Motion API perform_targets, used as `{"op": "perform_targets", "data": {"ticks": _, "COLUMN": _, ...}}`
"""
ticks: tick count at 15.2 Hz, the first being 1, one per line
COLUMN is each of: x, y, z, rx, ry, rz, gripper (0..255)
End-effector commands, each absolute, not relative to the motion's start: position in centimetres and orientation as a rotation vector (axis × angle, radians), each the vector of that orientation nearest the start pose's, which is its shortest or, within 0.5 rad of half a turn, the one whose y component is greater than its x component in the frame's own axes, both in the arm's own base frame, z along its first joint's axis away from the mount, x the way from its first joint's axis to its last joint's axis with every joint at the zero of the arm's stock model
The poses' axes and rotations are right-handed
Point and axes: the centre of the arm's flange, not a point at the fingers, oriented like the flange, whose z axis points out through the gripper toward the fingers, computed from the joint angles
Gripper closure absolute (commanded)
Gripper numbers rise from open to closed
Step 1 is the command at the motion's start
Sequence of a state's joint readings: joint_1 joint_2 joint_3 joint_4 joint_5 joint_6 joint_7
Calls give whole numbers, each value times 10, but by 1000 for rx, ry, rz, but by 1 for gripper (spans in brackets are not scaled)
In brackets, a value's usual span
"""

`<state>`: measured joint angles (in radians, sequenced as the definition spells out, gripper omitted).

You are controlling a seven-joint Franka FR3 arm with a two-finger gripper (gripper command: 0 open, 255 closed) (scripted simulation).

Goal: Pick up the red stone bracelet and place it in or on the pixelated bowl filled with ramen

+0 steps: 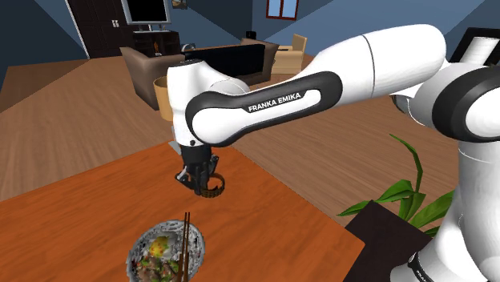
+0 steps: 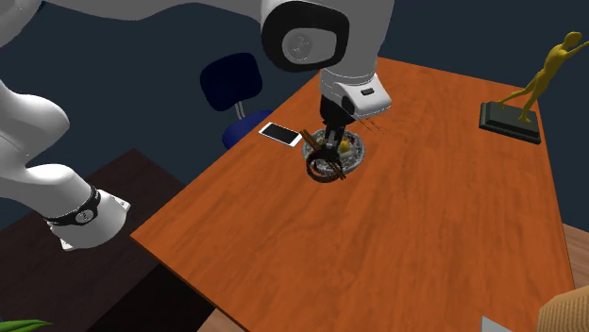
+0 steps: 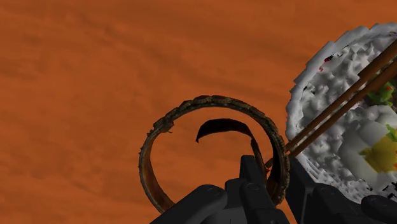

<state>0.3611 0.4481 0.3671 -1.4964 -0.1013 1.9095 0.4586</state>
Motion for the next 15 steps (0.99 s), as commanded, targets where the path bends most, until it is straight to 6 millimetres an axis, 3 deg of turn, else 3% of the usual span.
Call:
{"op": "perform_targets", "data": {"ticks": 1, "x": 527, "y": 445, "z": 426, "rx": -3066, "ry": -415, "rz": 59, "gripper": 255}}
{"op": "perform_targets", "data": {"ticks": 13, "x": 484, "y": 596, "z": 429, "rx": -3066, "ry": -415, "rz": 59, "gripper": 255}}
{"op": "perform_targets", "data": {"ticks": 15, "x": 484, "y": 596, "z": 419, "rx": -3066, "ry": -415, "rz": 59, "gripper": 255}}
